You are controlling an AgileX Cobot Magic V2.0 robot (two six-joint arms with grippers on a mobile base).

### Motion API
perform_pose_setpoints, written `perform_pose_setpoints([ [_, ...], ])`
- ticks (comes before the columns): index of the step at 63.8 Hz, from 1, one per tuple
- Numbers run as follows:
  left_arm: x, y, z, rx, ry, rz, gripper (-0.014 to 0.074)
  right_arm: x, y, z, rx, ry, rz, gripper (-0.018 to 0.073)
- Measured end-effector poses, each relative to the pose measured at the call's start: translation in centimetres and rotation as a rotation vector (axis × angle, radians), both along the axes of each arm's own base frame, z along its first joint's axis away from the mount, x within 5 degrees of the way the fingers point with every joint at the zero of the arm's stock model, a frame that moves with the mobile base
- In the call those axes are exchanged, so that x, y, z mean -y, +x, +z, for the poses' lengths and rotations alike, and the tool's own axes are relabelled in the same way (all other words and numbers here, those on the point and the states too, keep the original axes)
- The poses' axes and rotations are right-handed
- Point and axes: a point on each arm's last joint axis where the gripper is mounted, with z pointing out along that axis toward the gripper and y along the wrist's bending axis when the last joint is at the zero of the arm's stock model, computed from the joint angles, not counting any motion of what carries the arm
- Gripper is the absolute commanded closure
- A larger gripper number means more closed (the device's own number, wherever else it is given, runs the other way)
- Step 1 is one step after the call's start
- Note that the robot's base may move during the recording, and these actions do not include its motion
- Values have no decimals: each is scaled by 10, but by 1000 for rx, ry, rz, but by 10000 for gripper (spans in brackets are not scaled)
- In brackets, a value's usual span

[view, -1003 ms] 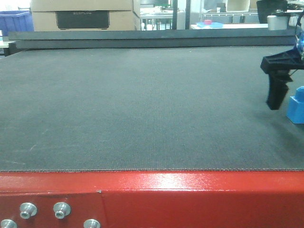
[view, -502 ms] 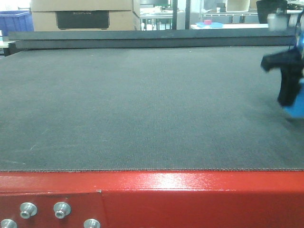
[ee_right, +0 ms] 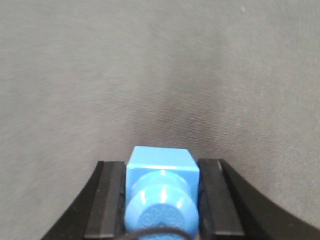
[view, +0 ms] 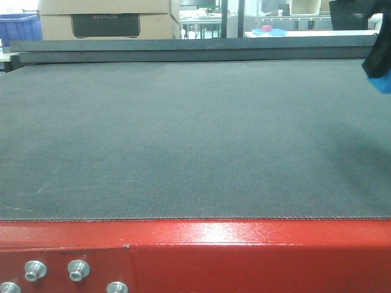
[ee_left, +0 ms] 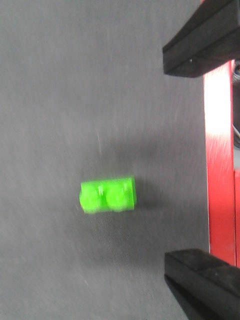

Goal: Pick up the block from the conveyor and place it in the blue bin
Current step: 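Lower the left gripper onto the green block and close it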

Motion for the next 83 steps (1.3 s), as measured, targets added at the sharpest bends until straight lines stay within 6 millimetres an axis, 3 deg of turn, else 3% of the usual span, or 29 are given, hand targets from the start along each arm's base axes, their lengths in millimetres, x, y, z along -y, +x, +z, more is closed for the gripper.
perform_pose_setpoints([
  [11,-18,29,-30,-127,19,-13,-12,-1,-13,11,47,14,19,713],
  [36,-23,82,-96,-243,-9,-40,-12,0,-15,14,61,18,19,713],
  [65,-27,112,-149,-303,-18,-42,7,0,-15,15,68,21,18,713],
  [68,-27,113,-152,-308,-19,-42,36,0,-15,15,68,21,18,713],
  [74,-27,114,-154,-311,-21,-42,182,0,-15,15,68,21,18,713],
  [83,-27,114,-153,-310,-21,-42,557,0,-15,15,70,21,18,713],
])
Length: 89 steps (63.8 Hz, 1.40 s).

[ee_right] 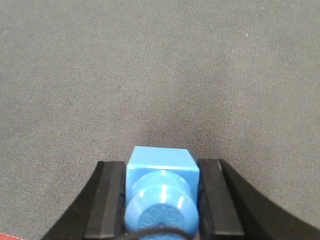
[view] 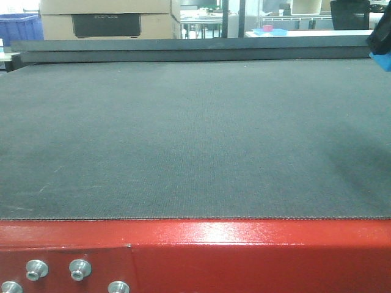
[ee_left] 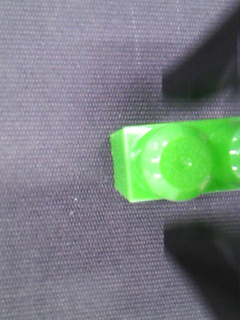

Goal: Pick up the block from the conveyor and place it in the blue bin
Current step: 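Lower the left gripper onto the green block and close it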

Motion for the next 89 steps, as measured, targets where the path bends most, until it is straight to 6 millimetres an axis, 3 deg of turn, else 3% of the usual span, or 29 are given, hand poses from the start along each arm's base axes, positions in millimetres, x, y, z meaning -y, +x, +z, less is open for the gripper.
perform_pose_setpoints([
  [4,0,0,0,-2,-4,1,706,0,0,0,2,1,0,713],
  [19,3,-5,10,8,-24,40,707,2,2,1,22,7,-10,713],
  [44,48,-28,73,192,-20,-72,707,31,14,-9,-4,-45,-121,713],
  [55,63,-44,93,281,-27,-120,707,32,8,-27,-56,-59,-120,713],
  [68,68,-75,100,368,-33,-149,707,34,-4,-51,-126,-73,-118,713],
  [75,66,-94,105,420,-34,-150,707,36,-13,-45,-95,-66,-119,713],
  [89,63,-135,133,570,-38,-148,707,40,-38,-12,64,-28,-122,713],
])
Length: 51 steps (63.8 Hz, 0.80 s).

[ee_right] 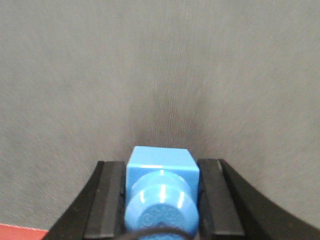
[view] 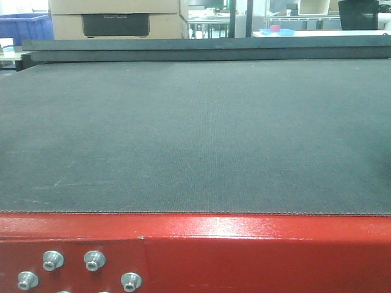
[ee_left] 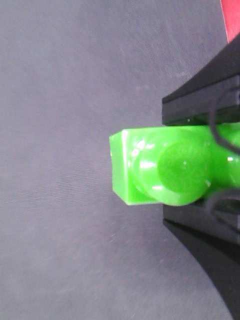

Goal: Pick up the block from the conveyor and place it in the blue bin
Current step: 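Lower the left gripper onto the green block and close it, then lift the green block off the belt with the left gripper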

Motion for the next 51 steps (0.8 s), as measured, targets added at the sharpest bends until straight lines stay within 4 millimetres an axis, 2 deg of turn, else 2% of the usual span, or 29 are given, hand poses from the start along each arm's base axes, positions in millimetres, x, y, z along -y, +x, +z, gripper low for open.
perform_pose_setpoints([
  [14,-4,-41,33,173,-17,-1,707,8,-44,38,219,39,0,713],
  [28,2,-69,49,274,-38,-62,707,17,-94,64,433,77,0,713],
  [39,3,-93,60,356,-64,-93,707,22,-127,75,564,100,0,713],
  [51,-2,-118,75,513,-100,-86,707,25,-142,78,622,110,0,713],
])
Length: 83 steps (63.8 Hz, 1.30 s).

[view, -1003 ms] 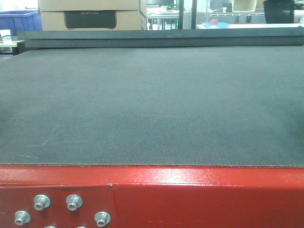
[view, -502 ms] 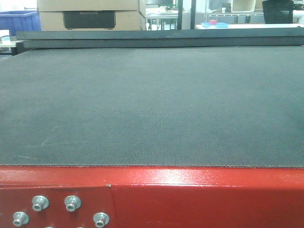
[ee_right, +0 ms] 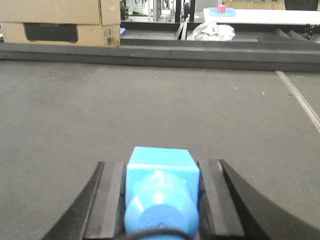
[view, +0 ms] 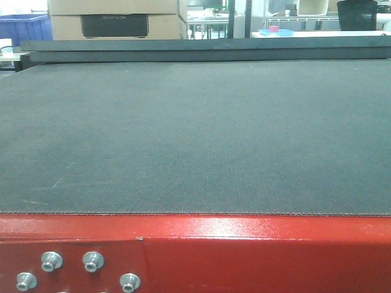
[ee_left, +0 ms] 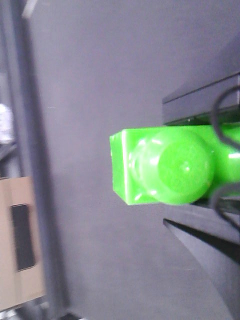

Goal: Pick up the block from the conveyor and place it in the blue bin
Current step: 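Lift the green block off the belt with the left gripper, then drive the base to the shelf of blue bins holding both blocks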

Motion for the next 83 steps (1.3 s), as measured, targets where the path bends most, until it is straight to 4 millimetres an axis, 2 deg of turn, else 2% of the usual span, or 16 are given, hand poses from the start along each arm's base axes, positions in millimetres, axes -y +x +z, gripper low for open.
perform_pose_setpoints([
  [83,-1,-2,4,47,-10,5,707,0,0,0,-1,3,2,713],
])
